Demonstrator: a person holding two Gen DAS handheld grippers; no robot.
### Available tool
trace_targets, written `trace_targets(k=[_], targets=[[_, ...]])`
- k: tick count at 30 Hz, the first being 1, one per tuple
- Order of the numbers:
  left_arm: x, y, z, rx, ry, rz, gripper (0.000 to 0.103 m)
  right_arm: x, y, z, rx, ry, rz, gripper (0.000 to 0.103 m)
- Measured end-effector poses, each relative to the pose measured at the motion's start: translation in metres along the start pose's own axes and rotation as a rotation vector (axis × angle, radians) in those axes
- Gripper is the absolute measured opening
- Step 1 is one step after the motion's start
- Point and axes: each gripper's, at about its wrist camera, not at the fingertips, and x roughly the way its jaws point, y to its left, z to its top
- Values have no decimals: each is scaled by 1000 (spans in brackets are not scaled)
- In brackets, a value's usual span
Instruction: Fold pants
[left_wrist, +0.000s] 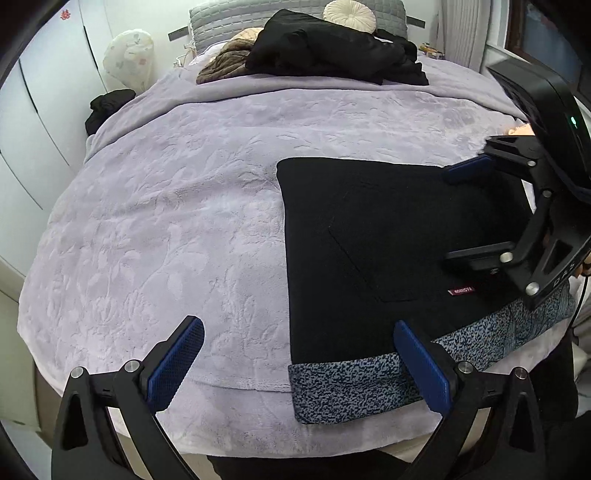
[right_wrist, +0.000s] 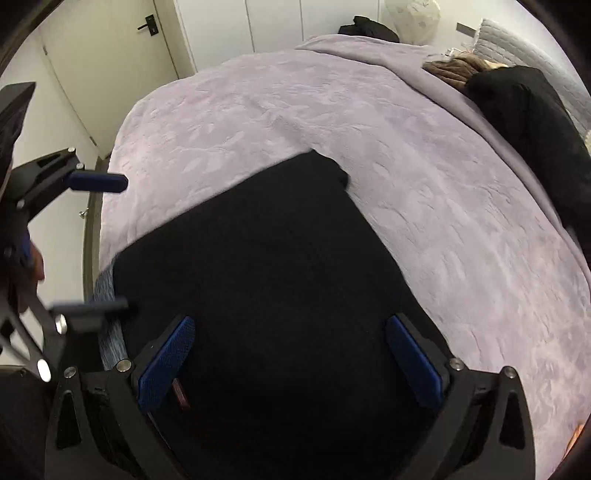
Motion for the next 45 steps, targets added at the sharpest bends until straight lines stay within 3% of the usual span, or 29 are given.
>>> trace_targets(k=[5,8,10,14,15,16,18,20,21,22,24,27,32,33,38,41,45], targets=[[-12,-18,26,137,-48,-30,103,-34,-10,-62,-23,-3,-80,103],[-18,-45,58,257,-93,-157,103,-55,-13,-77,36,-33,-84,103],[-14,-63,75,335,-93,-201,103,-68,-15,-80,63,-53,-94,103],[27,-89,88,537,-22,-179,103,-78,-10,-79,45,-79,-122,103],[50,-85,84,552,56,-161,103,-80,-10,-80,39,-80,-131,103],[65,-74,81,521,112,-201,103,-81,-10,-81,36,-80,-142,103],[62,-42,75,429,94,-279,103,-87,-12,-89,51,-80,-154,103],[51,-16,61,387,86,-271,103,-90,-24,-103,108,-82,-141,103],[50,3,54,331,105,-304,103,-91,-33,-110,155,-81,-123,103],[46,21,48,261,117,-346,103,-90,-43,-117,219,-83,-92,103],[42,44,38,180,118,-342,103,-87,-66,-131,374,-90,-15,103],[46,59,33,86,126,-399,103,-75,-87,-135,528,-112,98,103],[87,22,48,44,252,-588,103,-23,-85,-117,601,-85,333,103],[92,11,50,41,256,-609,103,-15,-86,-112,612,-88,339,103],[87,-17,58,36,220,-556,103,-22,-68,-97,583,-147,256,98],[74,-22,57,48,180,-529,93,-36,-76,-103,594,-183,270,80],[58,-33,62,38,171,-511,81,-52,-82,-108,607,-199,264,75]])
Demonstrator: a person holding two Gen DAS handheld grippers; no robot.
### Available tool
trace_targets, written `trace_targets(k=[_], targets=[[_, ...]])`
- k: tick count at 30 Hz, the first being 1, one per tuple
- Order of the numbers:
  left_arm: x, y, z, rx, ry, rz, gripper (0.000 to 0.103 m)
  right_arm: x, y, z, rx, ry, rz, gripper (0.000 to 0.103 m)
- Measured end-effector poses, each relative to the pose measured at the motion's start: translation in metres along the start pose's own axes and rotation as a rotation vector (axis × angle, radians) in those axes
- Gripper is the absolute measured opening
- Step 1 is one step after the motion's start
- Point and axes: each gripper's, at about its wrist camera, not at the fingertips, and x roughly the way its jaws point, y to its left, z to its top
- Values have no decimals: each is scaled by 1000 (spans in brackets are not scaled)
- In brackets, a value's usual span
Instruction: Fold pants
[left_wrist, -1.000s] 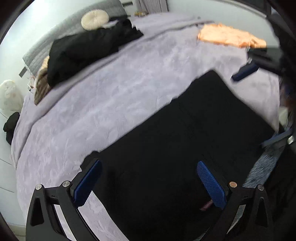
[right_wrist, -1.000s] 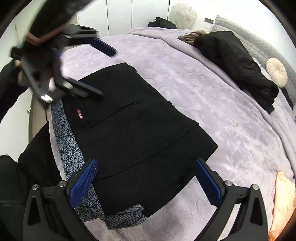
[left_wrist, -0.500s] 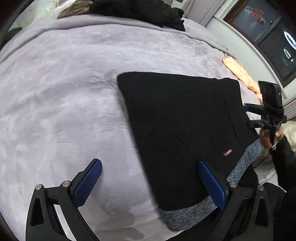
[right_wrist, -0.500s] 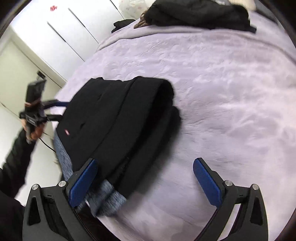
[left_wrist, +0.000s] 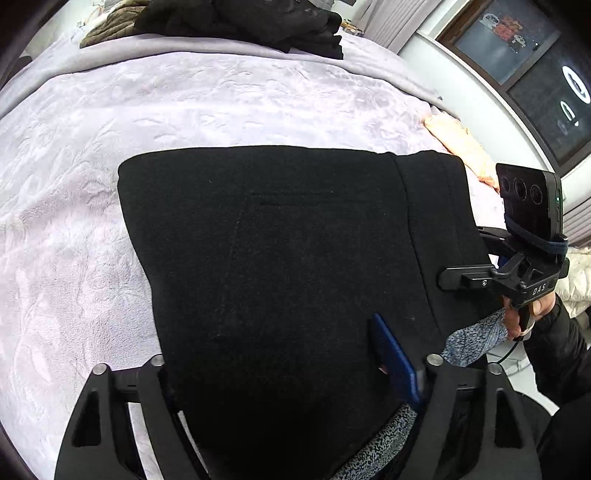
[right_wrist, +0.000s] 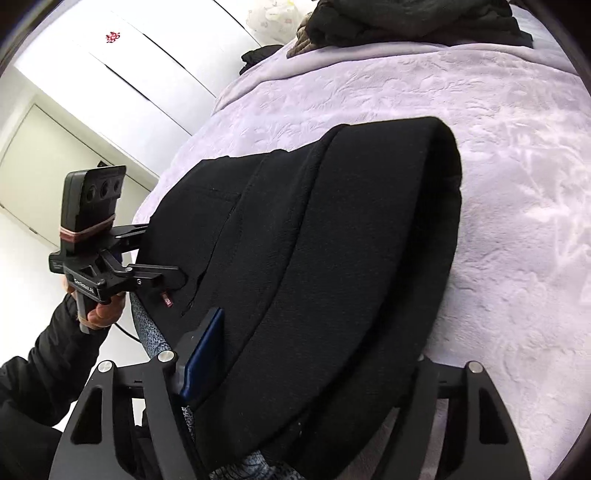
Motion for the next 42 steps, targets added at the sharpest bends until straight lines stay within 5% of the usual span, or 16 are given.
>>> trace_targets(k=[5,17,30,37,39,42], targets=[[-3,-28,14,-11,-3,-38,81,-29,-8,8,33,-33,-9,74],[40,-132,75,80,13,-122,81,-126,-79,27,122,-148,-189,74],[105,-121,96,-6,109,-117,82,-144,-161,-1,218,-145,-182,75],[64,-91,77,-17,57,-91,82,-160,-174,-19,277,-145,-181,82],[42,-84,73,-35,-4,-52,82,-170,-172,-28,295,-175,-220,82],[18,-97,61,6,-87,6,82,-190,-152,-43,257,-253,-400,83]])
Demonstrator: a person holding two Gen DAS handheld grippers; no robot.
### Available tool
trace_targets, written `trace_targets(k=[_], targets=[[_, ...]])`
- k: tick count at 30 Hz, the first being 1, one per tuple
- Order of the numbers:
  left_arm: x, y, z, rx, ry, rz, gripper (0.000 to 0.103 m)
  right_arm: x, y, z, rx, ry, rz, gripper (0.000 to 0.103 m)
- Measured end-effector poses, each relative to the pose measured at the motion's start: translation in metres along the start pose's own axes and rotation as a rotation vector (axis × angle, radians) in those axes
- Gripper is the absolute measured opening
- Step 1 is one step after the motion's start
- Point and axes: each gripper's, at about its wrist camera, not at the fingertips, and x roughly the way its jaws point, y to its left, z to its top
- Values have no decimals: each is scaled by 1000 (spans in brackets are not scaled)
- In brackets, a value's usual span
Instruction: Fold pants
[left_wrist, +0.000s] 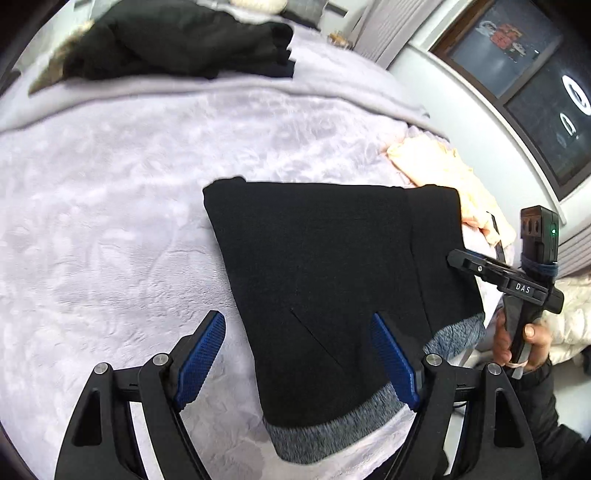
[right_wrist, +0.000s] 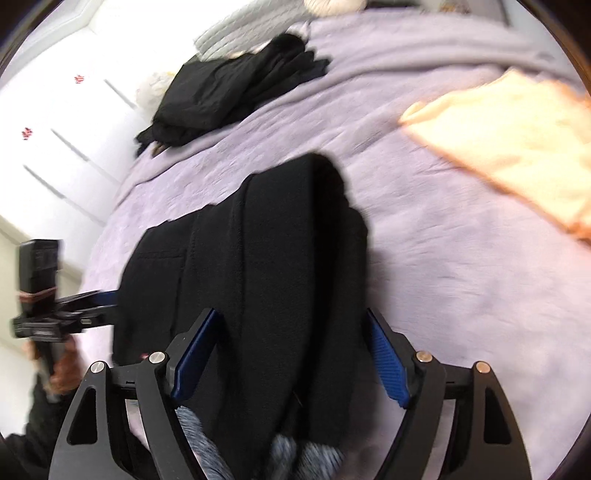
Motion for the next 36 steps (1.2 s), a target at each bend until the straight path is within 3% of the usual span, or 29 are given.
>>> trace_targets(k=[2,4,6,7,10,11,14,16,21,25,31,33,36], targets=[[-6,-11,-4,55,-31,65,82,-22,11,-13,-45,-76,-96,83],[-8,-33,-23,134,-63,150,82,-41,31,-31,-137,-137,-118,83],[-2,-51,-36,192,-75,184,82,-49,60,-55,-271,-165,-151,83],[10,-72,-25,209,-77,184,82,-50,75,-68,-347,-168,-169,83],[28,-93,-30,259,-91,210,82,-41,110,-101,-529,-164,-190,83],[32,-94,-34,276,-83,228,89,-34,113,-108,-556,-138,-186,83],[59,-93,-39,277,-28,249,90,-7,100,-118,-524,-28,-223,83],[60,-98,-43,309,-37,275,90,-9,98,-120,-514,-26,-210,83],[29,-98,-17,269,-88,193,91,-47,91,-88,-463,-93,-113,85],[39,-92,34,231,-93,227,91,-47,81,-28,-419,-158,-128,93],[97,-64,80,117,29,288,91,26,68,45,-328,21,-71,94],[103,-63,80,99,33,290,91,48,52,50,-274,104,-65,94],[103,-65,76,113,25,296,92,57,36,42,-250,125,-87,99]])
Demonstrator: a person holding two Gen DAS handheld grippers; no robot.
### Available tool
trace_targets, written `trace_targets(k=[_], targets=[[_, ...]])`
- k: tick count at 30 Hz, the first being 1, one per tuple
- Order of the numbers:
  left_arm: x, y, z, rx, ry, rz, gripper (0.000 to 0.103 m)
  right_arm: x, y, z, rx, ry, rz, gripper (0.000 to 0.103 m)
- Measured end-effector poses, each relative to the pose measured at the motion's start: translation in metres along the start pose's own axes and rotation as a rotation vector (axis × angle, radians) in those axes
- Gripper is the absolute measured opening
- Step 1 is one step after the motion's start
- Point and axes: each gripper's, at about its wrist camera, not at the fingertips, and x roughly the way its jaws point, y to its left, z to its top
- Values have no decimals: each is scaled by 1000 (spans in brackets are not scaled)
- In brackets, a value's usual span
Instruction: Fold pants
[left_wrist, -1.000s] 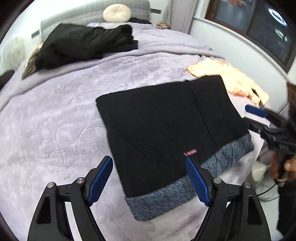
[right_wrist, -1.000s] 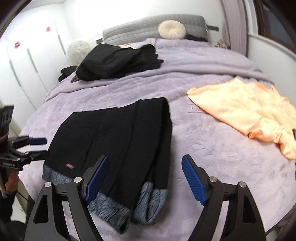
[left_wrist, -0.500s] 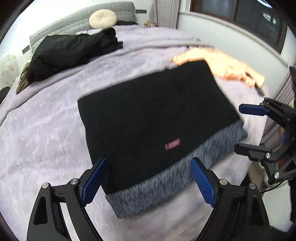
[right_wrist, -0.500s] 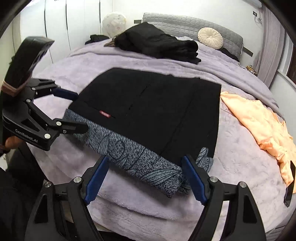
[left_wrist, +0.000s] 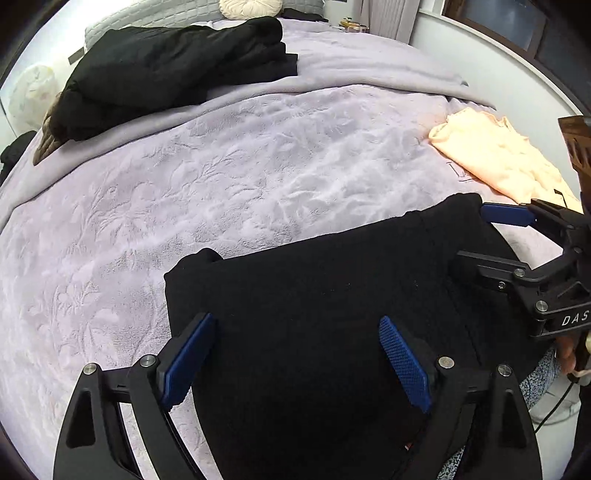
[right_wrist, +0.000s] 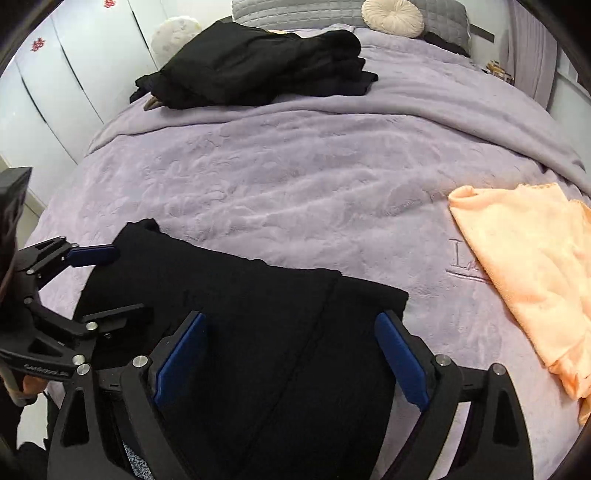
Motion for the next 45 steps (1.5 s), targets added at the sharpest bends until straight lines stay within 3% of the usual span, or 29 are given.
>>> trace_targets(k=[5,7,9,12,15,19,23,25,29,35,41,45], targets=[[3,1,-1,-25,4,-19,94,11,-19,-4,97,19,30,103],[-9,-5,-2,-40,-17,6,94,-8,-16,-5,118,-49,-15,103],[-23,-15,-6,-47,-46,26,94,-39,4,-13,62,-137,-98,103],[-43,-26,-19,-55,-86,35,94,-76,41,-30,-50,-227,-70,103],[-47,-30,-30,-52,-103,69,94,-84,73,-38,-159,-253,-80,103],[-25,-20,-27,-89,-52,98,94,-61,78,-16,-202,-233,-94,103],[-17,-8,-34,-143,-40,44,94,-15,55,5,-109,-73,-54,103],[-18,-7,-41,-149,-33,35,95,-8,50,-7,-80,-39,-64,102],[-29,-10,-67,-158,-44,32,95,-31,64,-58,-124,-84,-131,102],[-53,-29,-100,-136,-82,92,95,-59,81,-125,-92,-101,-208,103],[-70,-40,-106,-182,-71,87,95,-88,70,-127,147,-134,-224,103],[-74,-46,-108,-199,-90,137,95,-78,83,-123,127,-69,-325,103]])
